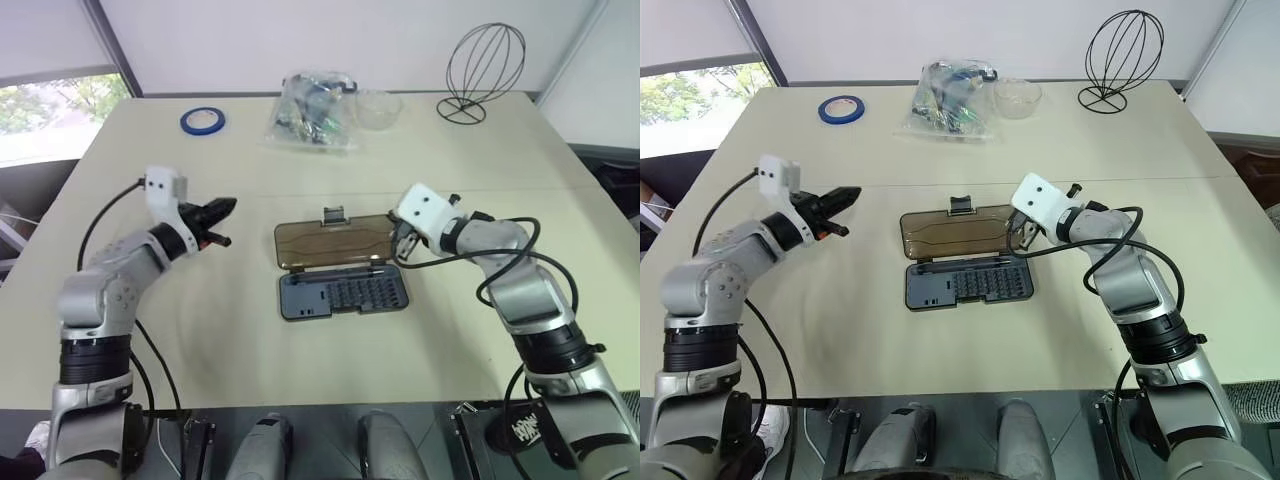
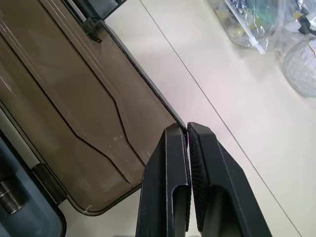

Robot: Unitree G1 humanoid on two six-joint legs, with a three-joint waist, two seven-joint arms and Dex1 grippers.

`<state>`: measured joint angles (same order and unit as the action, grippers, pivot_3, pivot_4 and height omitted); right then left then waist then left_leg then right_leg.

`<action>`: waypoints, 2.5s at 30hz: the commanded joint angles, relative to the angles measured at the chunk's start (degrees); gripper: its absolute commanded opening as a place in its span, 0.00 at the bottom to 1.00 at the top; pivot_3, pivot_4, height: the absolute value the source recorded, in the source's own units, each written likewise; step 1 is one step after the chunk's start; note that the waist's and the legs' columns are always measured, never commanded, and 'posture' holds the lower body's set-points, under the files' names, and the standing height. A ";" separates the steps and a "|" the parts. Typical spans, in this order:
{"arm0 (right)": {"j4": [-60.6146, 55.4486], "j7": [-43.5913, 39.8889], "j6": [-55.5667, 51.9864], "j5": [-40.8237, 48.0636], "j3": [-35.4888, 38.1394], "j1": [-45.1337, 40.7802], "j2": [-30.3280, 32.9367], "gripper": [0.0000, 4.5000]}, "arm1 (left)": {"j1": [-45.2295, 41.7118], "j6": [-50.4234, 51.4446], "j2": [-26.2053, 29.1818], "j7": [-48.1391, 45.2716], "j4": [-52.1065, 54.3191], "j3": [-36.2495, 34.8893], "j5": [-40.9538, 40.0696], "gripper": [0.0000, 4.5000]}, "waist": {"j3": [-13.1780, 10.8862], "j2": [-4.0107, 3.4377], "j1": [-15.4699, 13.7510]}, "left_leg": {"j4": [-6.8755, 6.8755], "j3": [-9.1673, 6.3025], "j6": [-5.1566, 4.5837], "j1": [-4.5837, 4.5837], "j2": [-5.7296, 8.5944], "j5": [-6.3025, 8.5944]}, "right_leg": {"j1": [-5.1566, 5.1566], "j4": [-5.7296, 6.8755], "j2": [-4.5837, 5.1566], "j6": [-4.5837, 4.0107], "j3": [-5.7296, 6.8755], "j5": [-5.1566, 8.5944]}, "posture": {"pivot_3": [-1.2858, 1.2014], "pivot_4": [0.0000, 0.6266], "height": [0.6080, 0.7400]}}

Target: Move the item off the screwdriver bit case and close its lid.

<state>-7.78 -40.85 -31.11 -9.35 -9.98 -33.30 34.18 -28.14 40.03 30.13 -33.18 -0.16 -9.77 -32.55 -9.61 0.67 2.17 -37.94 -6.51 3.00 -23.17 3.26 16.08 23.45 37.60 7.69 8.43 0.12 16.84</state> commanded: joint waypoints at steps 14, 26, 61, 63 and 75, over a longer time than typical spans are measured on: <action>-3.46 0.55 -0.26 1.57 1.16 -1.33 -0.24 0.01 | -9.37 -13.87 -2.85 -14.47 -19.86 8.26 9.64 0.00 | 0.00 0.00 0.20 | -0.04 0.00 0.00 -0.06 0.00 0.00 | 0.03 0.01 0.00 0.01 0.04 0.00 | 0.52 0.24 0.82; -3.87 -0.21 -0.59 2.32 0.97 -0.98 0.09 0.01 | -9.90 -12.14 -1.92 -20.53 -19.87 9.51 10.57 0.00 | 0.00 0.00 0.31 | -0.05 -0.01 0.00 -0.06 0.00 0.00 | 0.05 0.04 -0.01 0.01 0.04 0.00 | 0.52 0.24 0.82; -15.60 -13.46 -23.97 38.47 28.92 12.41 16.09 0.99 | 0.58 6.21 11.08 -33.53 8.39 10.71 0.51 0.00 | -0.01 0.00 -0.11 | -0.13 -0.06 -0.04 -0.11 -0.01 0.02 | -0.01 0.03 0.01 0.01 0.06 -0.01 | 0.52 0.24 0.82; -16.26 -12.53 -24.40 38.46 29.54 13.95 17.19 0.99 | 1.47 6.59 11.08 -32.96 9.44 10.87 0.08 0.00 | -0.01 0.00 -0.21 | -0.12 -0.05 -0.07 -0.11 -0.01 0.03 | -0.02 0.02 0.01 0.01 0.06 -0.01 | 0.52 0.24 0.82; -24.54 -7.00 -27.58 44.00 23.75 17.87 14.27 0.82 | -9.08 3.91 5.43 -28.15 -1.60 12.10 2.77 0.00 | -0.01 0.01 -0.95 | -0.16 -0.03 -0.08 -0.11 -0.01 0.04 | -0.03 0.03 0.00 0.01 0.06 -0.01 | 0.52 0.24 0.82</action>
<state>-28.52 -47.04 -58.50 32.29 13.38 -15.70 47.90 -35.58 45.79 35.74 -61.44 -0.25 2.16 -30.62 -9.62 0.68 1.22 -38.09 -6.54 2.91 -23.28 3.25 16.13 23.42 37.63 7.69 8.44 0.18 16.84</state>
